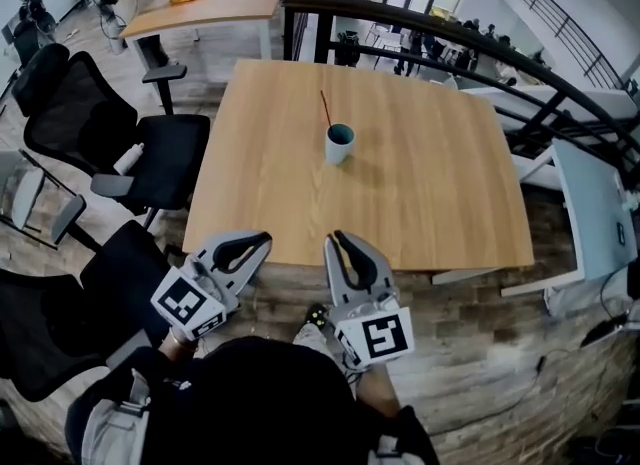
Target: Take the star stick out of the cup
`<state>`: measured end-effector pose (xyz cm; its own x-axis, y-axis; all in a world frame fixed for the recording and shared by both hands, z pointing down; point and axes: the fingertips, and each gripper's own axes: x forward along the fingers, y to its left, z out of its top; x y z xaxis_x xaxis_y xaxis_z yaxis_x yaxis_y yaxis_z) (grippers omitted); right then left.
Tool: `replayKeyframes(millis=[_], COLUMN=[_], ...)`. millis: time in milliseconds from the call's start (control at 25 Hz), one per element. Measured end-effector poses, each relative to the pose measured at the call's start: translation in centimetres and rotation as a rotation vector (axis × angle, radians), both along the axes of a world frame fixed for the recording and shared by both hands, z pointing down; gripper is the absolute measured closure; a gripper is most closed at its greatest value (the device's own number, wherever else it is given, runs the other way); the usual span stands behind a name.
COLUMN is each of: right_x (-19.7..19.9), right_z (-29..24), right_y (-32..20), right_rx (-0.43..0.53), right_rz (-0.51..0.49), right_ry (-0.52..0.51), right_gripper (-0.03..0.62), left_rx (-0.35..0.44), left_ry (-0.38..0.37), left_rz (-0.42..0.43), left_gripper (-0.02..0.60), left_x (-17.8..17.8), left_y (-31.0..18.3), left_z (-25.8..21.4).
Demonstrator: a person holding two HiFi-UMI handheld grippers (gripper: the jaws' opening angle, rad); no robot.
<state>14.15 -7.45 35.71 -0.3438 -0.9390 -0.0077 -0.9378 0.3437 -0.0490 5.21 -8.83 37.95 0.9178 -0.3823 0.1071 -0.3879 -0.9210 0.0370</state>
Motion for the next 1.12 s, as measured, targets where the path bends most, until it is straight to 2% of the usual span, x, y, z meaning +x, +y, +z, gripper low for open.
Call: replayKeyframes(millis=[160,320,440,520,720,880,1120], right_x=[3.2,4.5,6.1,7.4,7.3,6.8,6.5], right_z=[0.4,1.4,1.5,2.0,3.4,3.7,4.6], right_y=[-2.3,-3.1,-3.5,-4.5,-5.4,-6.2,-8.8], right_rx=[0.017,0.023,0.036,0.044,0.055,0.059,0.056], right_rz=[-0.033,-0.06,-0.094,-0.121,-0.168,-0.188,-0.201], right_ry=[-0.003,-0.008,-0.013,-0.028,-0.015,-0.005,0.021], right_gripper=[0.569,0.569,0.569,0.569,0.569,0.569,0.569], left_rx=[0.031,0.051,0.049,0.046,0.058,0.035,0.028], left_ry=[-0.004,0.003,0.013,-0.006,-0.023,-0.044,-0.035], left_rz=[-0.033,-0.077,-0.114,-0.144,-0.207,-0.259,-0.29], left_gripper=[0.558,0.558,0.558,0.558,0.558,0.558,0.558], left_x=[3.2,4.5,6.1,7.3,6.6,5.5,4.9], left_y=[-2.0,-2.4,-2.5,-3.4,-3.4,-3.4,-5.5], left_z=[0.1,0.4,0.4,1.0,2.3,3.2,3.8])
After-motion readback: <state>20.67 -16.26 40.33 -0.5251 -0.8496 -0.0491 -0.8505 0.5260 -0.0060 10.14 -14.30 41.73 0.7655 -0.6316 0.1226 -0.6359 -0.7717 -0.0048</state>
